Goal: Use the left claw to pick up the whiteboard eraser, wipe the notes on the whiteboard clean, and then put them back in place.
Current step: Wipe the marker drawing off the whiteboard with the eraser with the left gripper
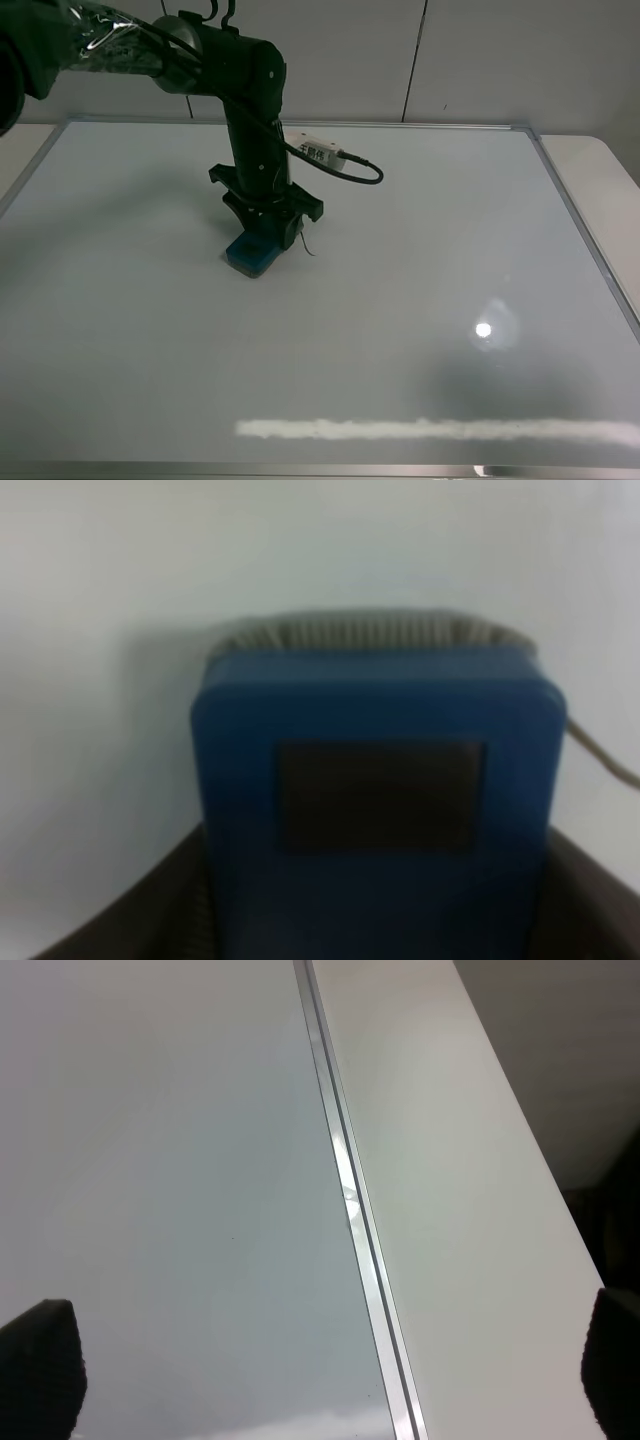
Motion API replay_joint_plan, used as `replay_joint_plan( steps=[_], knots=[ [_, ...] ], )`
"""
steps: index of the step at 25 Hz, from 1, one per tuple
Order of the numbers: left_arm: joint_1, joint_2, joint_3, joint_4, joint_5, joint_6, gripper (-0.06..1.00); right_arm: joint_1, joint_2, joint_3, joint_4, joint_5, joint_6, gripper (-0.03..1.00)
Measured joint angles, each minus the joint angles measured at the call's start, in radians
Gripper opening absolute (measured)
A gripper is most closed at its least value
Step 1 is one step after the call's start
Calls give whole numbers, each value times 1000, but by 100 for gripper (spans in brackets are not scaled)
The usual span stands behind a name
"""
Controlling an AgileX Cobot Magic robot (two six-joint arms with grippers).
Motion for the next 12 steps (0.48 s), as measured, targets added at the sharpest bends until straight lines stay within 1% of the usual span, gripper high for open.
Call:
replay_joint_plan(
  steps=[4, 7, 10, 12],
  knots=[
    [-2, 8, -16, 13, 2, -1, 55, 0, 0, 0, 0, 0, 0, 99],
    [-23, 9, -16, 35, 4, -14, 55, 0, 0, 0, 0, 0, 0, 99],
    [-66, 10, -18, 87, 6, -16, 55, 0, 0, 0, 0, 0, 0, 99],
    [-112, 10, -18, 95, 16, -16, 55, 0, 0, 0, 0, 0, 0, 99]
  ],
)
